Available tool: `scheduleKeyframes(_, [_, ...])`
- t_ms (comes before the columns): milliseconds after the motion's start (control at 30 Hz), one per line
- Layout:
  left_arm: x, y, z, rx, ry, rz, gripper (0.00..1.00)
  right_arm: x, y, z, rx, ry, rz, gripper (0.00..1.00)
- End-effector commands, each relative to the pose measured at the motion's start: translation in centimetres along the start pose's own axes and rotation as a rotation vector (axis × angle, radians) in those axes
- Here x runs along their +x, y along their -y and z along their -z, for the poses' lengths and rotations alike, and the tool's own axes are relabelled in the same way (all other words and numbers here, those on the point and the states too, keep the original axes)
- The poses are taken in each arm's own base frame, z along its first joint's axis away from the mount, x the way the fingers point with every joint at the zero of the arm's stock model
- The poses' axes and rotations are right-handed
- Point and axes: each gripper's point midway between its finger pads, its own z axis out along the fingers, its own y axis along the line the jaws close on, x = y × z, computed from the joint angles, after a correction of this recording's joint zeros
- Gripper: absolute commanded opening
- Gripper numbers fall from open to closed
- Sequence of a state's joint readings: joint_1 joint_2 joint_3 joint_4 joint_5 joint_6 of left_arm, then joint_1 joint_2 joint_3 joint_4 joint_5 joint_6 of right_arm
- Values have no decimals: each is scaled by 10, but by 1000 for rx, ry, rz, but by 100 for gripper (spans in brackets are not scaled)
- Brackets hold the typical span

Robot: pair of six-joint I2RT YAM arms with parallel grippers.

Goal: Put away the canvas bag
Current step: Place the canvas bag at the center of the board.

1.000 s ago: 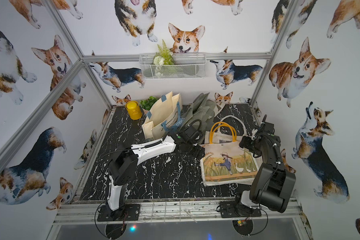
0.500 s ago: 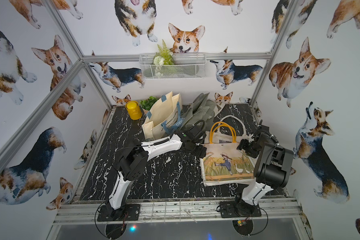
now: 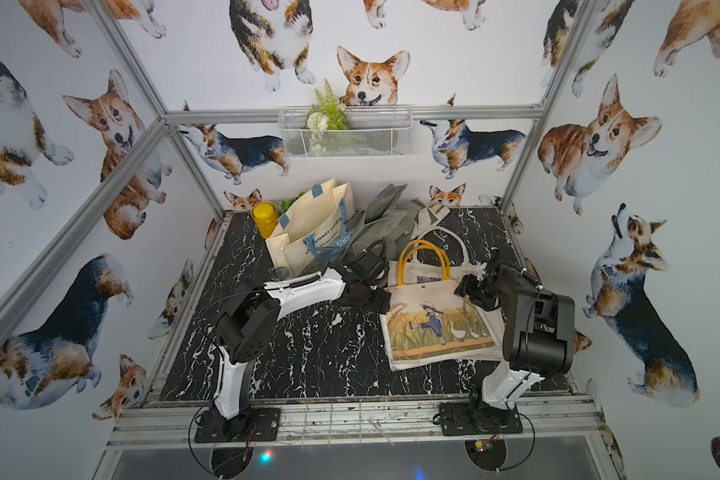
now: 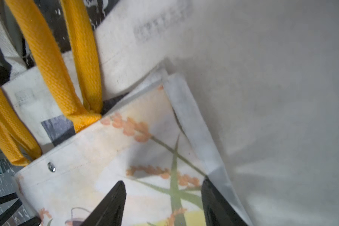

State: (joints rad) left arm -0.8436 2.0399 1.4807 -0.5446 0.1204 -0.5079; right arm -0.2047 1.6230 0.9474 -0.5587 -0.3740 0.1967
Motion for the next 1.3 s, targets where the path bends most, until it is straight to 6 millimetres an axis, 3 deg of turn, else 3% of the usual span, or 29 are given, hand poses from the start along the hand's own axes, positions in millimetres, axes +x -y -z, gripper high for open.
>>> scheduleKeyframes(0, [-10,3,-3,25,35,42,77,11,-1,12,17,-26,12,64])
scheduleKeyframes(167, [-21,14,-4,74,69,80,49,8,-2,22,31,-10,47,52])
scheduleKeyframes(433, [-36,30,-4,119,139,103,3,8,5,31,19,64,40,22])
scheduleKeyframes(567, [-38,39,0,117,168,86,0,4,2,42,3,99,33,14])
scheduleKeyframes(633, [-37,39,3,109,173,89,0,0,2,50,5,121,33,19])
scheduleKeyframes(733, [-36,38,8,116,188,102,0,-11,8,59,6,164,34,53])
scheduleKeyframes(800, [-38,39,14,118,204,105,0,-19,20,61,16,177,22,66])
scheduleKeyframes(900, [-44,46,26,139,226,96,0,-29,35,57,7,160,-17,77])
scheduleKeyframes(1000, [-50,69,46,182,260,26,0,-37,37,56,-27,123,-76,85])
scheduleKeyframes(1133, [-48,117,80,281,280,-111,0,-46,27,75,-52,203,-80,89])
scheduleKeyframes(1267, [-58,135,108,279,350,-232,0,-42,17,94,-61,268,-64,89])
